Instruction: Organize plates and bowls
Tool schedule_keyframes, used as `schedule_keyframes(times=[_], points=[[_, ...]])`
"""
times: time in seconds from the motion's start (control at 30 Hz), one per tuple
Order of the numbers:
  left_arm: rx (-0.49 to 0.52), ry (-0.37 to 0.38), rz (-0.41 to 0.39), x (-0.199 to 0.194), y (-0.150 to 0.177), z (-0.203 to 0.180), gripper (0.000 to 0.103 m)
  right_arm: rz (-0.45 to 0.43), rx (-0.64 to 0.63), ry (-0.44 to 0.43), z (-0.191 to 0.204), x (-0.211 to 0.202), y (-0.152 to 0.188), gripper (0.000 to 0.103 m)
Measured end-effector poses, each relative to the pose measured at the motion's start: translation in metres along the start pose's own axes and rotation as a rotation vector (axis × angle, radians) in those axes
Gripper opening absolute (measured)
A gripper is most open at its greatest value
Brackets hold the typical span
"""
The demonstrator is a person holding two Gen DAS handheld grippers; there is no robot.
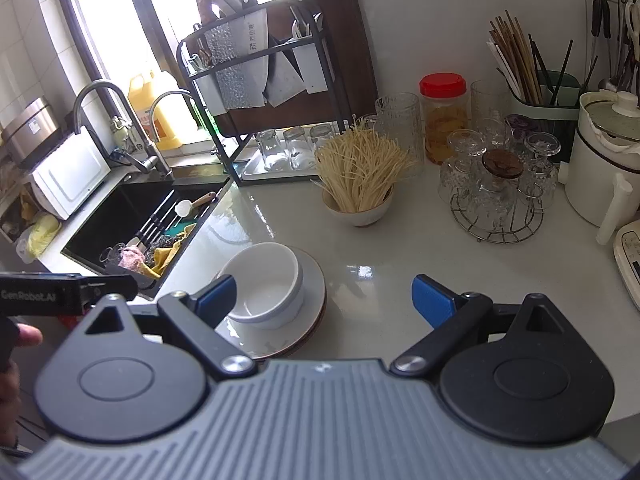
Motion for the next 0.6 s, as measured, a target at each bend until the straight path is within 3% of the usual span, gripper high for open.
schedule_keyframes(times=[0.6], points=[[0.008,0.007,0.017,0.004,0.0023,-0.0007,0.099,0.014,0.006,0.0,0.0002,-0.0015,0.0064,0.096]])
Point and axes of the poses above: each gripper's, at about its wrist camera, not at the fingertips, and x roughly the way its jaws point, z to its left, y to its underside, the point moved 7 cm from there along x, roughly the way its jaws point, and after that the axes turned 14 degrees about z, right-handed, at the moved point
